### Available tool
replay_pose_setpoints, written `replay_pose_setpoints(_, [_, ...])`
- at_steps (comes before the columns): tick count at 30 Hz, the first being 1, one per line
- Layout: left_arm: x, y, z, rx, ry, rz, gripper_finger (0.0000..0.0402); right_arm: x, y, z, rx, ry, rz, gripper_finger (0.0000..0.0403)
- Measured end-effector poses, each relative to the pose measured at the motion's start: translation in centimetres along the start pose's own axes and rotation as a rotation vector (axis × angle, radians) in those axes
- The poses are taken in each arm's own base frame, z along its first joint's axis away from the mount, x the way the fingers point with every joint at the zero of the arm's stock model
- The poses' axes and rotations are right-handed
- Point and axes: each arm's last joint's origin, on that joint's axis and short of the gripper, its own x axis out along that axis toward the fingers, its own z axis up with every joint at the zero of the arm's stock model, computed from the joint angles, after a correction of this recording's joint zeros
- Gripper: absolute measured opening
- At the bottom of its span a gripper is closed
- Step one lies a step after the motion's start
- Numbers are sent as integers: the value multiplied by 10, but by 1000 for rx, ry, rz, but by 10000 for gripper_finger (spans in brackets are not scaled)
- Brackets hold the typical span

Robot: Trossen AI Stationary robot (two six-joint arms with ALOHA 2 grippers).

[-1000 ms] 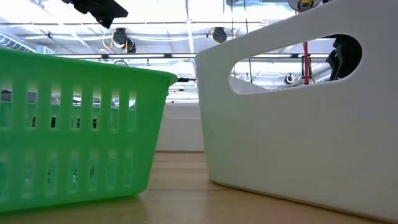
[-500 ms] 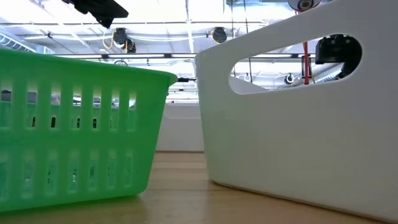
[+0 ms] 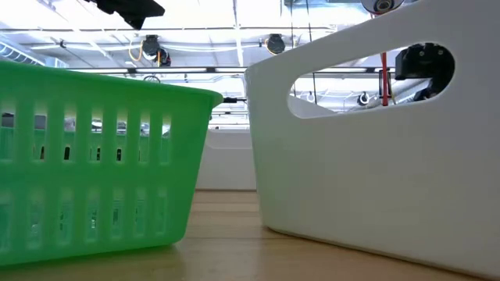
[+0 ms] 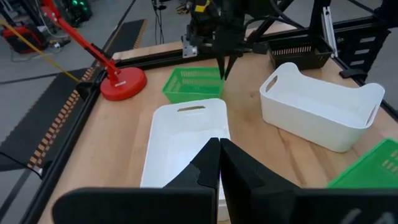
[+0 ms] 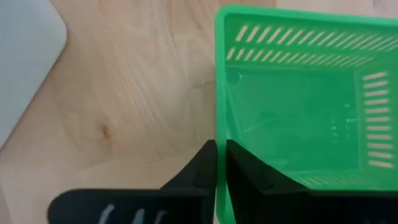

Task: Stack baskets by color
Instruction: Stack the middle right green bin on top of the top green bin

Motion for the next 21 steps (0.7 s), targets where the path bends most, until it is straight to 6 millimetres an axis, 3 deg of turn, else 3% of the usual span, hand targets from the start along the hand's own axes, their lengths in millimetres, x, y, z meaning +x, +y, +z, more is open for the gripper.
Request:
replay_pose_setpoints(6, [2, 0, -1, 31, 12, -2, 15, -1, -5, 1, -52, -14, -40, 8])
replay_pose_setpoints(10, [10, 0, -1, 64, 22, -5, 15, -13, -6, 9, -88, -63, -66, 5])
replay_pose_setpoints(21, [60, 2, -2, 109, 19, -5, 20, -54, 0, 33, -167, -184, -93, 4])
